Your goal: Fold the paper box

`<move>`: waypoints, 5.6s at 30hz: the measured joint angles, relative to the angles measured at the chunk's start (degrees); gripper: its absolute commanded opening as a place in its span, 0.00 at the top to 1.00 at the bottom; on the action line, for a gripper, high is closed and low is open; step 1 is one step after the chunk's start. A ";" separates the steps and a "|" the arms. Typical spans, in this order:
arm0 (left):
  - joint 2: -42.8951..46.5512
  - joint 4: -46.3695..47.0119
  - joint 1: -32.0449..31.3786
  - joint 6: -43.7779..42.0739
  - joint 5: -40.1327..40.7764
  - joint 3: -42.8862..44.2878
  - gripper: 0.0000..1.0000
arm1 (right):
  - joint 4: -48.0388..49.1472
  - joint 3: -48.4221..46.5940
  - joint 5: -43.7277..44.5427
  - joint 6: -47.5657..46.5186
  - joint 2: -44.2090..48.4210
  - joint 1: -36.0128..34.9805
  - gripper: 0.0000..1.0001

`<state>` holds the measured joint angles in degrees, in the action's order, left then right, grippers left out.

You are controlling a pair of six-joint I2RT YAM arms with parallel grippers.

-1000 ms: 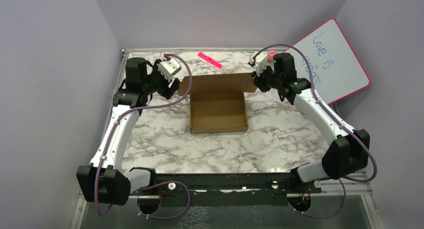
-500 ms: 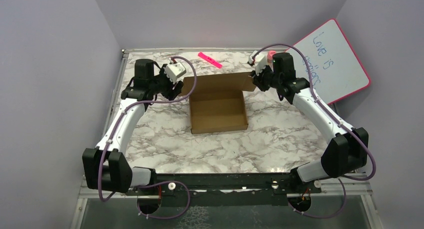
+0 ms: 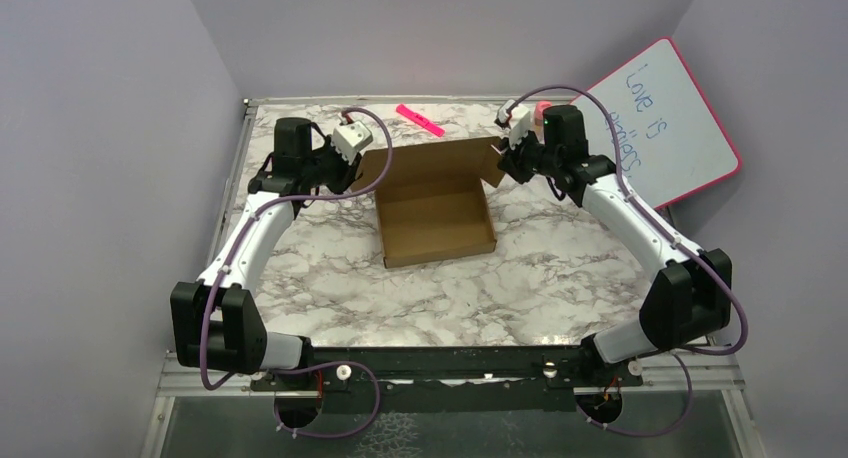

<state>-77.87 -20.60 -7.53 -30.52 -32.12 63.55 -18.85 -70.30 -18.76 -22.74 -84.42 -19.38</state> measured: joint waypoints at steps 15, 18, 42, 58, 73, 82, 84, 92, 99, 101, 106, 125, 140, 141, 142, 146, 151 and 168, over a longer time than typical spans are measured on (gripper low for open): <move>0.20 7.74 -1.18 21.81 6.23 -3.48 0.81 | 10.97 4.68 -3.82 16.87 -1.18 0.22 0.87; 0.35 8.87 -1.97 27.54 9.46 -4.02 0.80 | 14.47 7.76 -3.04 21.22 0.46 0.11 0.85; 4.61 9.44 -6.10 40.94 20.90 -9.03 0.54 | 16.17 11.87 7.13 33.16 4.09 -2.32 0.68; 20.74 -6.05 -5.66 25.97 31.54 -4.52 0.17 | 15.61 11.63 8.98 29.49 3.82 -2.43 0.67; 11.96 -10.97 -5.73 12.85 19.69 3.13 0.34 | 15.50 11.28 8.35 27.63 3.39 -2.43 0.67; 6.54 -11.30 -5.73 10.19 19.47 3.21 0.49 | 14.91 10.54 7.32 26.77 3.37 -2.43 0.66; 6.38 -11.06 -5.73 9.77 19.54 3.21 0.53 | 14.84 10.32 7.13 26.29 3.32 -2.43 0.62; 4.33 -9.79 -5.73 7.54 19.47 3.21 0.69 | 12.85 7.89 5.79 22.23 2.45 -2.43 0.55; 3.78 -9.44 -5.73 6.23 19.39 3.21 0.78 | 10.40 4.55 4.61 17.88 0.76 -2.43 0.57; 3.78 -9.44 -5.73 6.01 19.28 3.21 0.79 | 9.55 3.93 4.37 16.92 0.42 -2.43 0.62; 3.78 -9.40 -5.73 5.92 19.21 3.21 0.83 | 8.17 3.76 3.89 15.45 0.31 -2.43 0.77; 3.93 -8.17 -5.86 22.03 18.64 3.26 0.88 | 6.01 3.61 7.76 22.77 1.62 -4.13 0.98; 3.87 -6.45 -10.38 39.58 26.27 3.52 0.89 | 1.49 0.00 28.59 35.01 0.07 -13.64 0.98; 3.78 -6.27 -10.69 40.63 26.80 3.52 0.89 | 1.18 -0.26 29.86 35.85 -0.13 -14.05 0.98; 3.65 -6.05 -10.99 41.70 27.43 3.52 0.89 | 0.85 -0.63 30.88 36.63 -0.35 -14.38 0.98; 3.34 -5.44 -11.58 44.37 28.76 3.52 0.89 | -1.55 -2.86 34.45 39.45 -1.60 -15.34 0.98; 3.28 -5.09 -11.72 46.49 29.92 3.52 0.88 | -3.82 -5.31 36.30 42.01 -3.02 -16.28 0.98; 3.30 1.22 -11.74 51.98 30.64 0.50 0.88 | -7.04 -8.17 42.18 52.26 -5.27 -18.10 0.98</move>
<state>-74.56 -19.38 -19.27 21.45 -1.48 64.05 -25.89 -78.48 23.42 29.52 -89.69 -37.47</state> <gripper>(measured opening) 0.122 0.045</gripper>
